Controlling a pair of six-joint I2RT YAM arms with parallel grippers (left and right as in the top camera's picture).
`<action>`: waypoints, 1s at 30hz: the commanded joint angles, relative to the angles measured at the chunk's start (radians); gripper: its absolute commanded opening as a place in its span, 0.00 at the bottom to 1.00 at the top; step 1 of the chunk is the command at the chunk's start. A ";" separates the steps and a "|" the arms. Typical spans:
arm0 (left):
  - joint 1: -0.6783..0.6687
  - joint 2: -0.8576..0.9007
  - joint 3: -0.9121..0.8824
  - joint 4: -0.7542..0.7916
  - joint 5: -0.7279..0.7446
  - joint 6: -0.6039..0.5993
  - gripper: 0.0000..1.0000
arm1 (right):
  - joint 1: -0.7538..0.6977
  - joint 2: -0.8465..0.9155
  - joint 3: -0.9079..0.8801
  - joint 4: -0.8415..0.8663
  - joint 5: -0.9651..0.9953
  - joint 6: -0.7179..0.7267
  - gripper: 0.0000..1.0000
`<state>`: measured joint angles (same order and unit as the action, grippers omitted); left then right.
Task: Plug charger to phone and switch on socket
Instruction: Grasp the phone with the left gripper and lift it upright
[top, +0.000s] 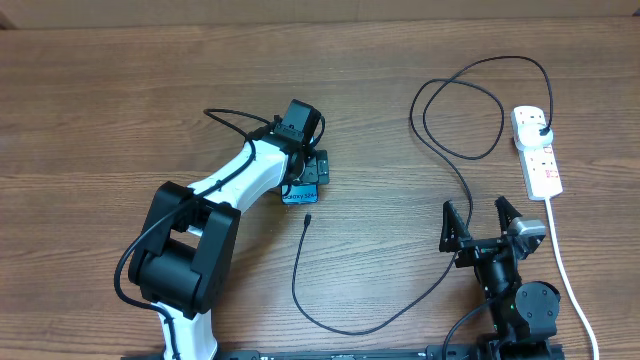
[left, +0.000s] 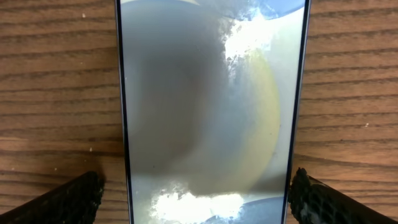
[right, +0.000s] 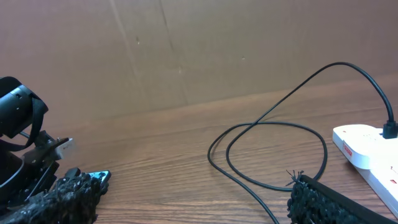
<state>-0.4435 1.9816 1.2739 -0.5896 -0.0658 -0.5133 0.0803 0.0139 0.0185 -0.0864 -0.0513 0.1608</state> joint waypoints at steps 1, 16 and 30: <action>-0.002 0.010 -0.027 0.001 -0.020 0.006 1.00 | 0.003 -0.012 -0.011 0.006 0.005 0.006 1.00; -0.002 0.010 -0.067 -0.196 0.061 -0.026 0.82 | 0.003 -0.012 -0.011 0.006 0.005 0.006 1.00; 0.000 0.010 -0.067 -0.198 0.084 -0.025 1.00 | 0.003 -0.012 -0.011 0.006 0.005 0.006 1.00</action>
<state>-0.4458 1.9598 1.2457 -0.8371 -0.0101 -0.5293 0.0803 0.0139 0.0185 -0.0868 -0.0517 0.1616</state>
